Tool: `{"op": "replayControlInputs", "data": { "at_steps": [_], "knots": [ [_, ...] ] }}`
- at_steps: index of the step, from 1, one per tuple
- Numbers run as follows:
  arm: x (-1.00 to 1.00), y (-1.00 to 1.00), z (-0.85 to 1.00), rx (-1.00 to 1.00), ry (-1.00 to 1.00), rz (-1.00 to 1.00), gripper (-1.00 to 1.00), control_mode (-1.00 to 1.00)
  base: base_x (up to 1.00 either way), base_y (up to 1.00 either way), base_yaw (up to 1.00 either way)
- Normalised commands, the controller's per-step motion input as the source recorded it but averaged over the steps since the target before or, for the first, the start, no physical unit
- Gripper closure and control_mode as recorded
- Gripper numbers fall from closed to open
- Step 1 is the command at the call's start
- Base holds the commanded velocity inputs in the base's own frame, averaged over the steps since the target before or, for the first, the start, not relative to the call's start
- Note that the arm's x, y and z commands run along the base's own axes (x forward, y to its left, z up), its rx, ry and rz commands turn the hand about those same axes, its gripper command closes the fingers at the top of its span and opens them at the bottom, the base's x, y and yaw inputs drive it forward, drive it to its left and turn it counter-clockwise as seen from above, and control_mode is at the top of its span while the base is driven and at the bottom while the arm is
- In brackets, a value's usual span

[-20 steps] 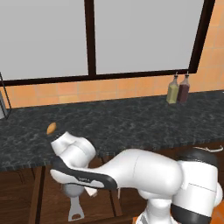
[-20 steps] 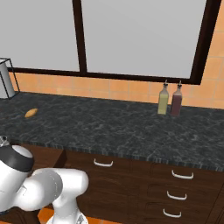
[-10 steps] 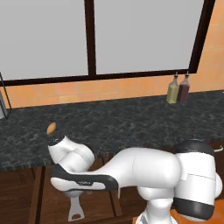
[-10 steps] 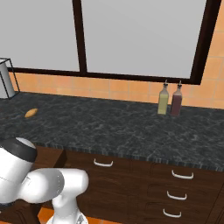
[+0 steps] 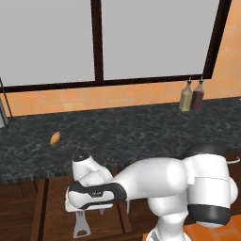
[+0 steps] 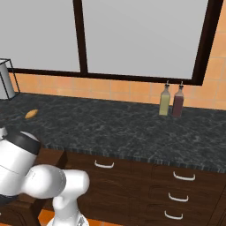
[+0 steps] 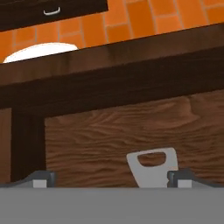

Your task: Pick the measuring cup from the drawer and place it on the counter.

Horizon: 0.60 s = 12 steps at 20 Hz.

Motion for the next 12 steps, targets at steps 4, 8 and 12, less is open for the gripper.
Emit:
{"op": "replayControlInputs", "data": {
  "at_steps": [4,8,12],
  "knots": [
    [0.06,0.22,-0.26,0.01,-0.05,0.07,-1.00,-1.00,0.00,0.00,0.00],
    [0.21,0.44,-0.32,0.00,-0.11,0.03,-1.00,-1.00,0.00,0.00,0.00],
    [0.30,0.21,-0.41,0.00,-0.11,0.05,-1.00,-1.00,0.00,0.00,0.00]
  ]
}}
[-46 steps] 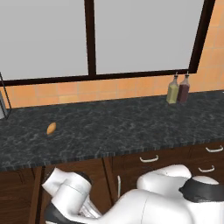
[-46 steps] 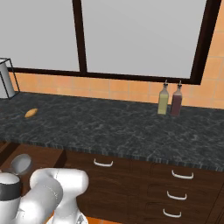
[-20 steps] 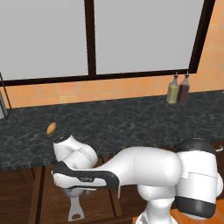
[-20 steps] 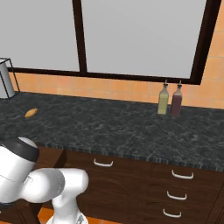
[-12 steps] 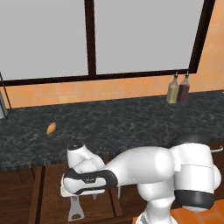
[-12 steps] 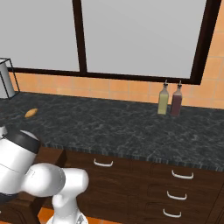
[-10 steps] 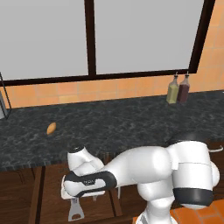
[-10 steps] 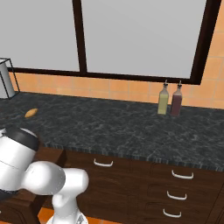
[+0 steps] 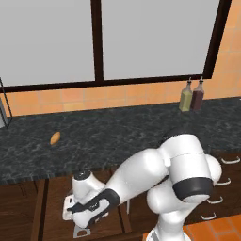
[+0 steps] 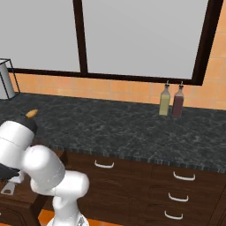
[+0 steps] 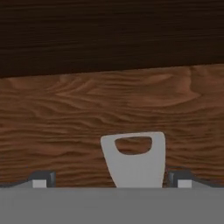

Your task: Pick the measuring cup from the drawer and place it on the counter.

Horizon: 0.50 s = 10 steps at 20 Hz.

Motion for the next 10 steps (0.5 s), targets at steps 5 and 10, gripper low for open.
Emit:
{"op": "replayControlInputs", "data": {
  "at_steps": [5,10],
  "knots": [
    [0.47,0.19,-0.20,0.00,-0.03,0.05,-1.00,-1.00,0.00,0.00,0.00],
    [0.10,0.42,-0.01,0.00,0.00,0.00,-1.00,-1.00,0.00,0.00,0.00]
  ]
}}
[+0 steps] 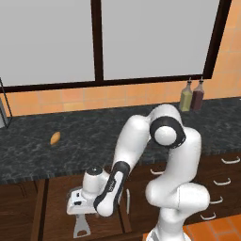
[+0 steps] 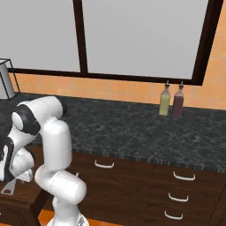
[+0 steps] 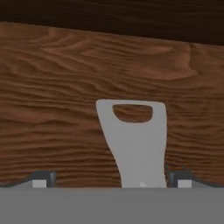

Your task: Pick the measuring cup from the drawer and place it on the counter.

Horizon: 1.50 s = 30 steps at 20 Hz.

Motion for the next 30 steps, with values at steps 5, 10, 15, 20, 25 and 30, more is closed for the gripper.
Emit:
{"op": "replayControlInputs", "data": {
  "at_steps": [5,10,15,20,25,30],
  "knots": [
    [0.03,0.46,0.00,0.00,0.00,0.00,-1.00,-1.00,0.00,0.00,0.00],
    [-0.42,0.15,-0.12,-0.19,-0.03,0.00,-1.00,-1.00,0.00,0.00,0.00],
    [-0.06,0.16,0.09,-0.03,-0.02,0.00,-1.00,-1.00,0.00,0.00,0.00],
    [-0.02,0.14,-0.28,-0.10,-0.05,0.00,-1.00,-1.00,0.00,0.00,0.00],
    [0.00,-0.04,-0.32,-0.07,-0.04,0.00,1.00,-1.00,0.00,0.00,0.00],
    [-0.13,-0.01,0.36,0.00,-0.02,-0.01,1.00,-1.00,0.00,0.00,0.00]
  ]
}}
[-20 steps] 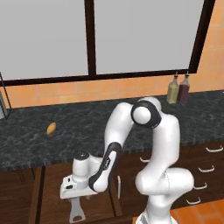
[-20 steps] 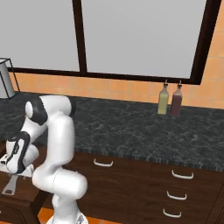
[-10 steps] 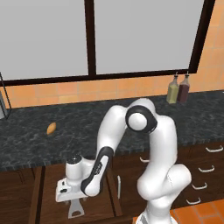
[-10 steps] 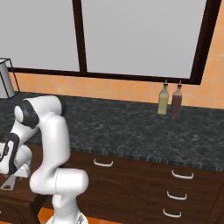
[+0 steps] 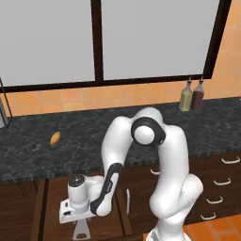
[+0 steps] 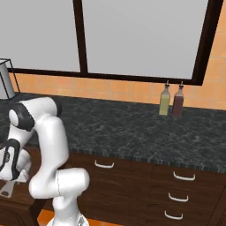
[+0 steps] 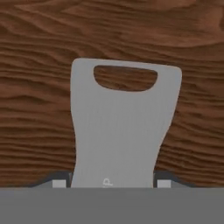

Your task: Pick the measuring cup from the drawer and place it on the counter.

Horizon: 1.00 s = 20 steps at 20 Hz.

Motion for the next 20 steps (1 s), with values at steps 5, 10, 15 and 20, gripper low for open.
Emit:
{"op": "replayControlInputs", "data": {
  "at_steps": [5,10,15,20],
  "knots": [
    [-0.12,-0.03,1.00,0.00,-0.17,-0.21,1.00,-1.00,0.00,0.00,0.00],
    [0.09,-0.04,1.00,0.01,-0.25,-0.28,1.00,-1.00,0.00,0.00,0.00],
    [0.16,0.00,1.00,0.00,-0.16,-0.32,1.00,-1.00,0.00,0.00,0.00],
    [0.53,-0.01,1.00,-0.01,-0.02,-0.38,1.00,-1.00,0.00,0.00,0.00]
  ]
}}
